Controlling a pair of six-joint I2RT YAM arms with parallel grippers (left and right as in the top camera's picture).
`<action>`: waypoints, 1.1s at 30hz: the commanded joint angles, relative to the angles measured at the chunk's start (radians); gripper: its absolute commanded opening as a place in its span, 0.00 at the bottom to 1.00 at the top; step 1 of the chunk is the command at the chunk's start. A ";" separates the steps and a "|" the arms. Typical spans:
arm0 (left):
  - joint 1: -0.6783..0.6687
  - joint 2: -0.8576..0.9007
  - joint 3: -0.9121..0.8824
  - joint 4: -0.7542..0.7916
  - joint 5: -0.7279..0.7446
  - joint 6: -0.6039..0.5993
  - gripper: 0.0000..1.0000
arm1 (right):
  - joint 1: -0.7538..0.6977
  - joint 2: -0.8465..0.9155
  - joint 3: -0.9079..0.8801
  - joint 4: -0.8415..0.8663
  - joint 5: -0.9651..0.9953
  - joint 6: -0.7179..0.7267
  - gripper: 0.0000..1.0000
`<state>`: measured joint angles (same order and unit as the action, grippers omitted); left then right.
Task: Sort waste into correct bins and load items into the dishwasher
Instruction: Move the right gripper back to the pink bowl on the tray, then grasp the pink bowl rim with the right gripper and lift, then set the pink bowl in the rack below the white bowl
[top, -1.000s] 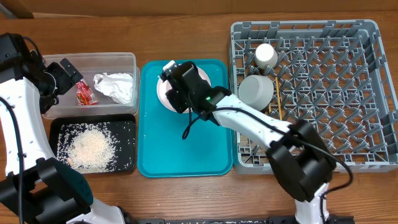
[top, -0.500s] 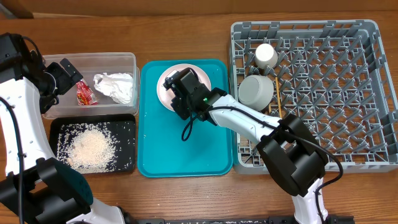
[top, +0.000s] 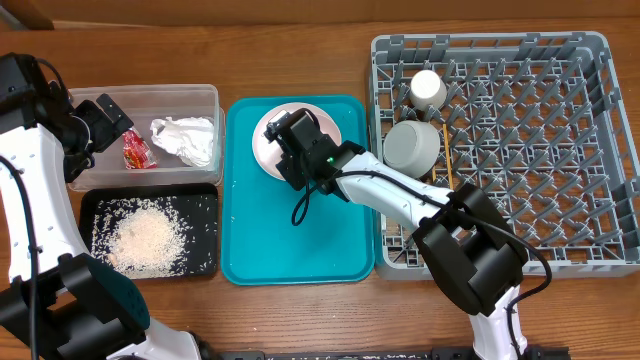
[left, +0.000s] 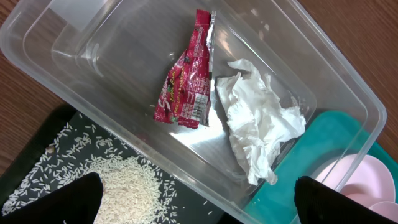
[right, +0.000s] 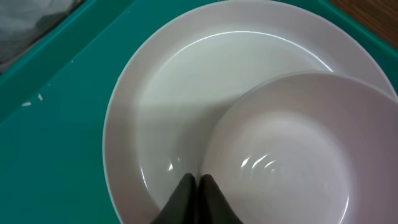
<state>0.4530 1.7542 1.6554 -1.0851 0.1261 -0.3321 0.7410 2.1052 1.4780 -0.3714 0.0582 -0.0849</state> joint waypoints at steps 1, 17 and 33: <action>-0.004 -0.027 -0.002 0.000 -0.006 0.022 1.00 | -0.003 -0.010 0.029 0.006 0.008 -0.001 0.04; -0.004 -0.027 -0.002 0.000 -0.006 0.022 1.00 | -0.005 -0.509 0.049 -0.366 -0.038 0.234 0.04; -0.004 -0.027 -0.002 0.000 -0.006 0.022 1.00 | -0.431 -0.919 0.035 -0.794 -0.595 0.325 0.04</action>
<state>0.4530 1.7542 1.6554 -1.0851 0.1257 -0.3321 0.4061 1.2243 1.5116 -1.1629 -0.2855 0.2249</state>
